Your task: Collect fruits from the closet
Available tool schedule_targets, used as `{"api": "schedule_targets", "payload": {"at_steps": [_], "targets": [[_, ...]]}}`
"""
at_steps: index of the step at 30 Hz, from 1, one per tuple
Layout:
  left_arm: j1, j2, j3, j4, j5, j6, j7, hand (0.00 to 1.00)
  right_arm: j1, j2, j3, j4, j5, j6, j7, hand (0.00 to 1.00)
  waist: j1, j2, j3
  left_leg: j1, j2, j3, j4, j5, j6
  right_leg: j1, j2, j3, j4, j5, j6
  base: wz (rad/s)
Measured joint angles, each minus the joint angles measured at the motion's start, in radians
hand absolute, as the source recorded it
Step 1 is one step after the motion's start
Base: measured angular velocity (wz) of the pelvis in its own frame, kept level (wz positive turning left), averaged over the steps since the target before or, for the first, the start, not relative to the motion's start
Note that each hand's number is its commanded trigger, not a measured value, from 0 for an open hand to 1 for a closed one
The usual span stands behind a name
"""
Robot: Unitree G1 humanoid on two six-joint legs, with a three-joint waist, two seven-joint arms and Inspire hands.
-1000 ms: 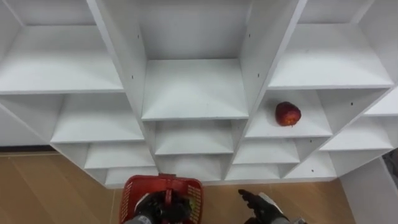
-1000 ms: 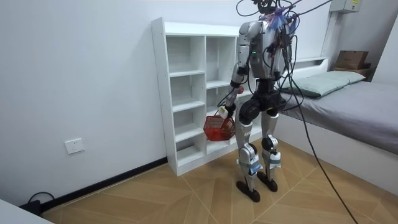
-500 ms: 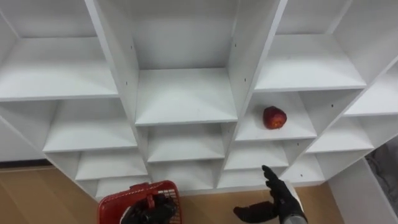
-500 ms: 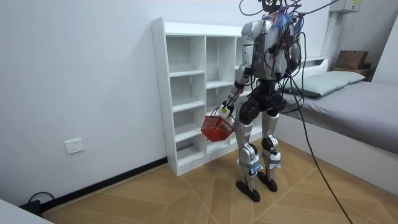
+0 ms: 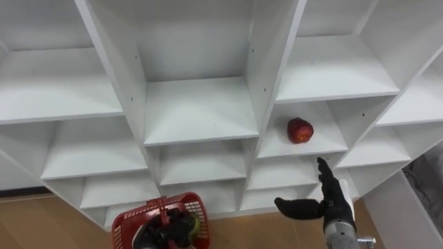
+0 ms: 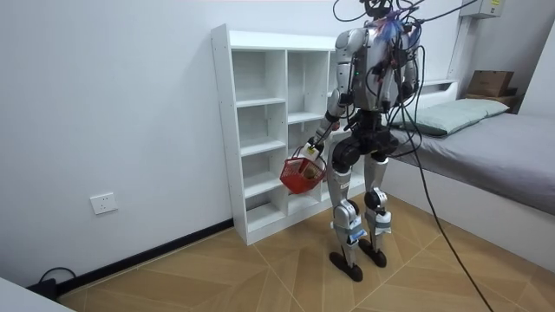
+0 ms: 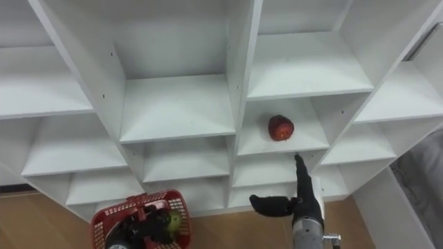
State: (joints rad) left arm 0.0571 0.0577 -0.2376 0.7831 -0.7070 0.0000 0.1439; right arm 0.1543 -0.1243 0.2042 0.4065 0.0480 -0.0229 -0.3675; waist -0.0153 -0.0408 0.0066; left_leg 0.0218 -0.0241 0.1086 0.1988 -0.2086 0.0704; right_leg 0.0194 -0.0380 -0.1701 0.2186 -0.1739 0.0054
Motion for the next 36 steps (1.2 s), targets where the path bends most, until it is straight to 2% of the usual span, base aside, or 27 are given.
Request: {"api": "schedule_targets", "payload": {"at_steps": [7, 15, 19, 23, 32, 36], "targets": [[0.002, 0.010, 0.006, 0.002, 0.014, 0.001, 0.000, 1.00, -0.022, 0.000, 0.000, -0.034, -0.009, 0.000, -0.072, 0.00, 0.000, -0.007, 0.0016, 0.001, 0.001, 0.000, -0.006, 0.000, 0.000, -0.001, 0.002, 0.001, -0.001, 0.000, 0.000, 0.00], [0.013, 0.019, -0.003, 0.002, 0.053, 0.014, 0.001, 1.00, -0.060, 0.000, 0.001, -0.027, 0.000, 0.001, -0.093, 0.00, -0.001, -0.022, 0.0034, -0.002, 0.000, -0.003, -0.001, 0.000, 0.000, 0.005, 0.001, -0.001, -0.010, 0.000, 0.000, 0.00], [0.013, 0.024, -0.003, 0.000, 0.092, 0.040, 0.001, 1.00, -0.062, 0.000, 0.001, -0.027, 0.000, 0.022, -0.093, 0.00, -0.002, -0.023, 0.0026, -0.014, -0.001, -0.005, 0.001, 0.000, 0.000, 0.001, 0.001, -0.009, -0.017, 0.000, 0.000, 0.00], [0.016, 0.025, -0.002, 0.000, 0.109, 0.045, -0.002, 1.00, -0.070, 0.000, -0.001, -0.028, -0.002, 0.036, -0.093, 0.00, 0.000, -0.023, 0.0026, -0.016, 0.000, -0.007, -0.001, 0.000, -0.001, 0.002, 0.003, -0.010, -0.017, 0.000, 0.000, 0.00], [0.026, 0.047, -0.002, 0.015, 0.172, 0.048, -0.047, 1.00, -0.131, -0.031, -0.001, 0.015, 0.028, 0.039, -0.085, 0.00, 0.009, -0.025, 0.0012, -0.016, 0.000, -0.011, 0.001, 0.001, -0.001, -0.001, 0.001, -0.027, -0.017, 0.000, 0.000, 0.01], [0.028, 0.052, 0.013, 0.041, 0.202, 0.067, -0.066, 1.00, -0.163, -0.045, -0.010, 0.062, 0.064, 0.045, -0.073, 0.00, 0.022, -0.032, 0.0011, -0.023, -0.001, -0.016, 0.006, 0.001, -0.001, -0.001, -0.001, -0.027, -0.017, 0.000, 0.000, 0.04]]}}
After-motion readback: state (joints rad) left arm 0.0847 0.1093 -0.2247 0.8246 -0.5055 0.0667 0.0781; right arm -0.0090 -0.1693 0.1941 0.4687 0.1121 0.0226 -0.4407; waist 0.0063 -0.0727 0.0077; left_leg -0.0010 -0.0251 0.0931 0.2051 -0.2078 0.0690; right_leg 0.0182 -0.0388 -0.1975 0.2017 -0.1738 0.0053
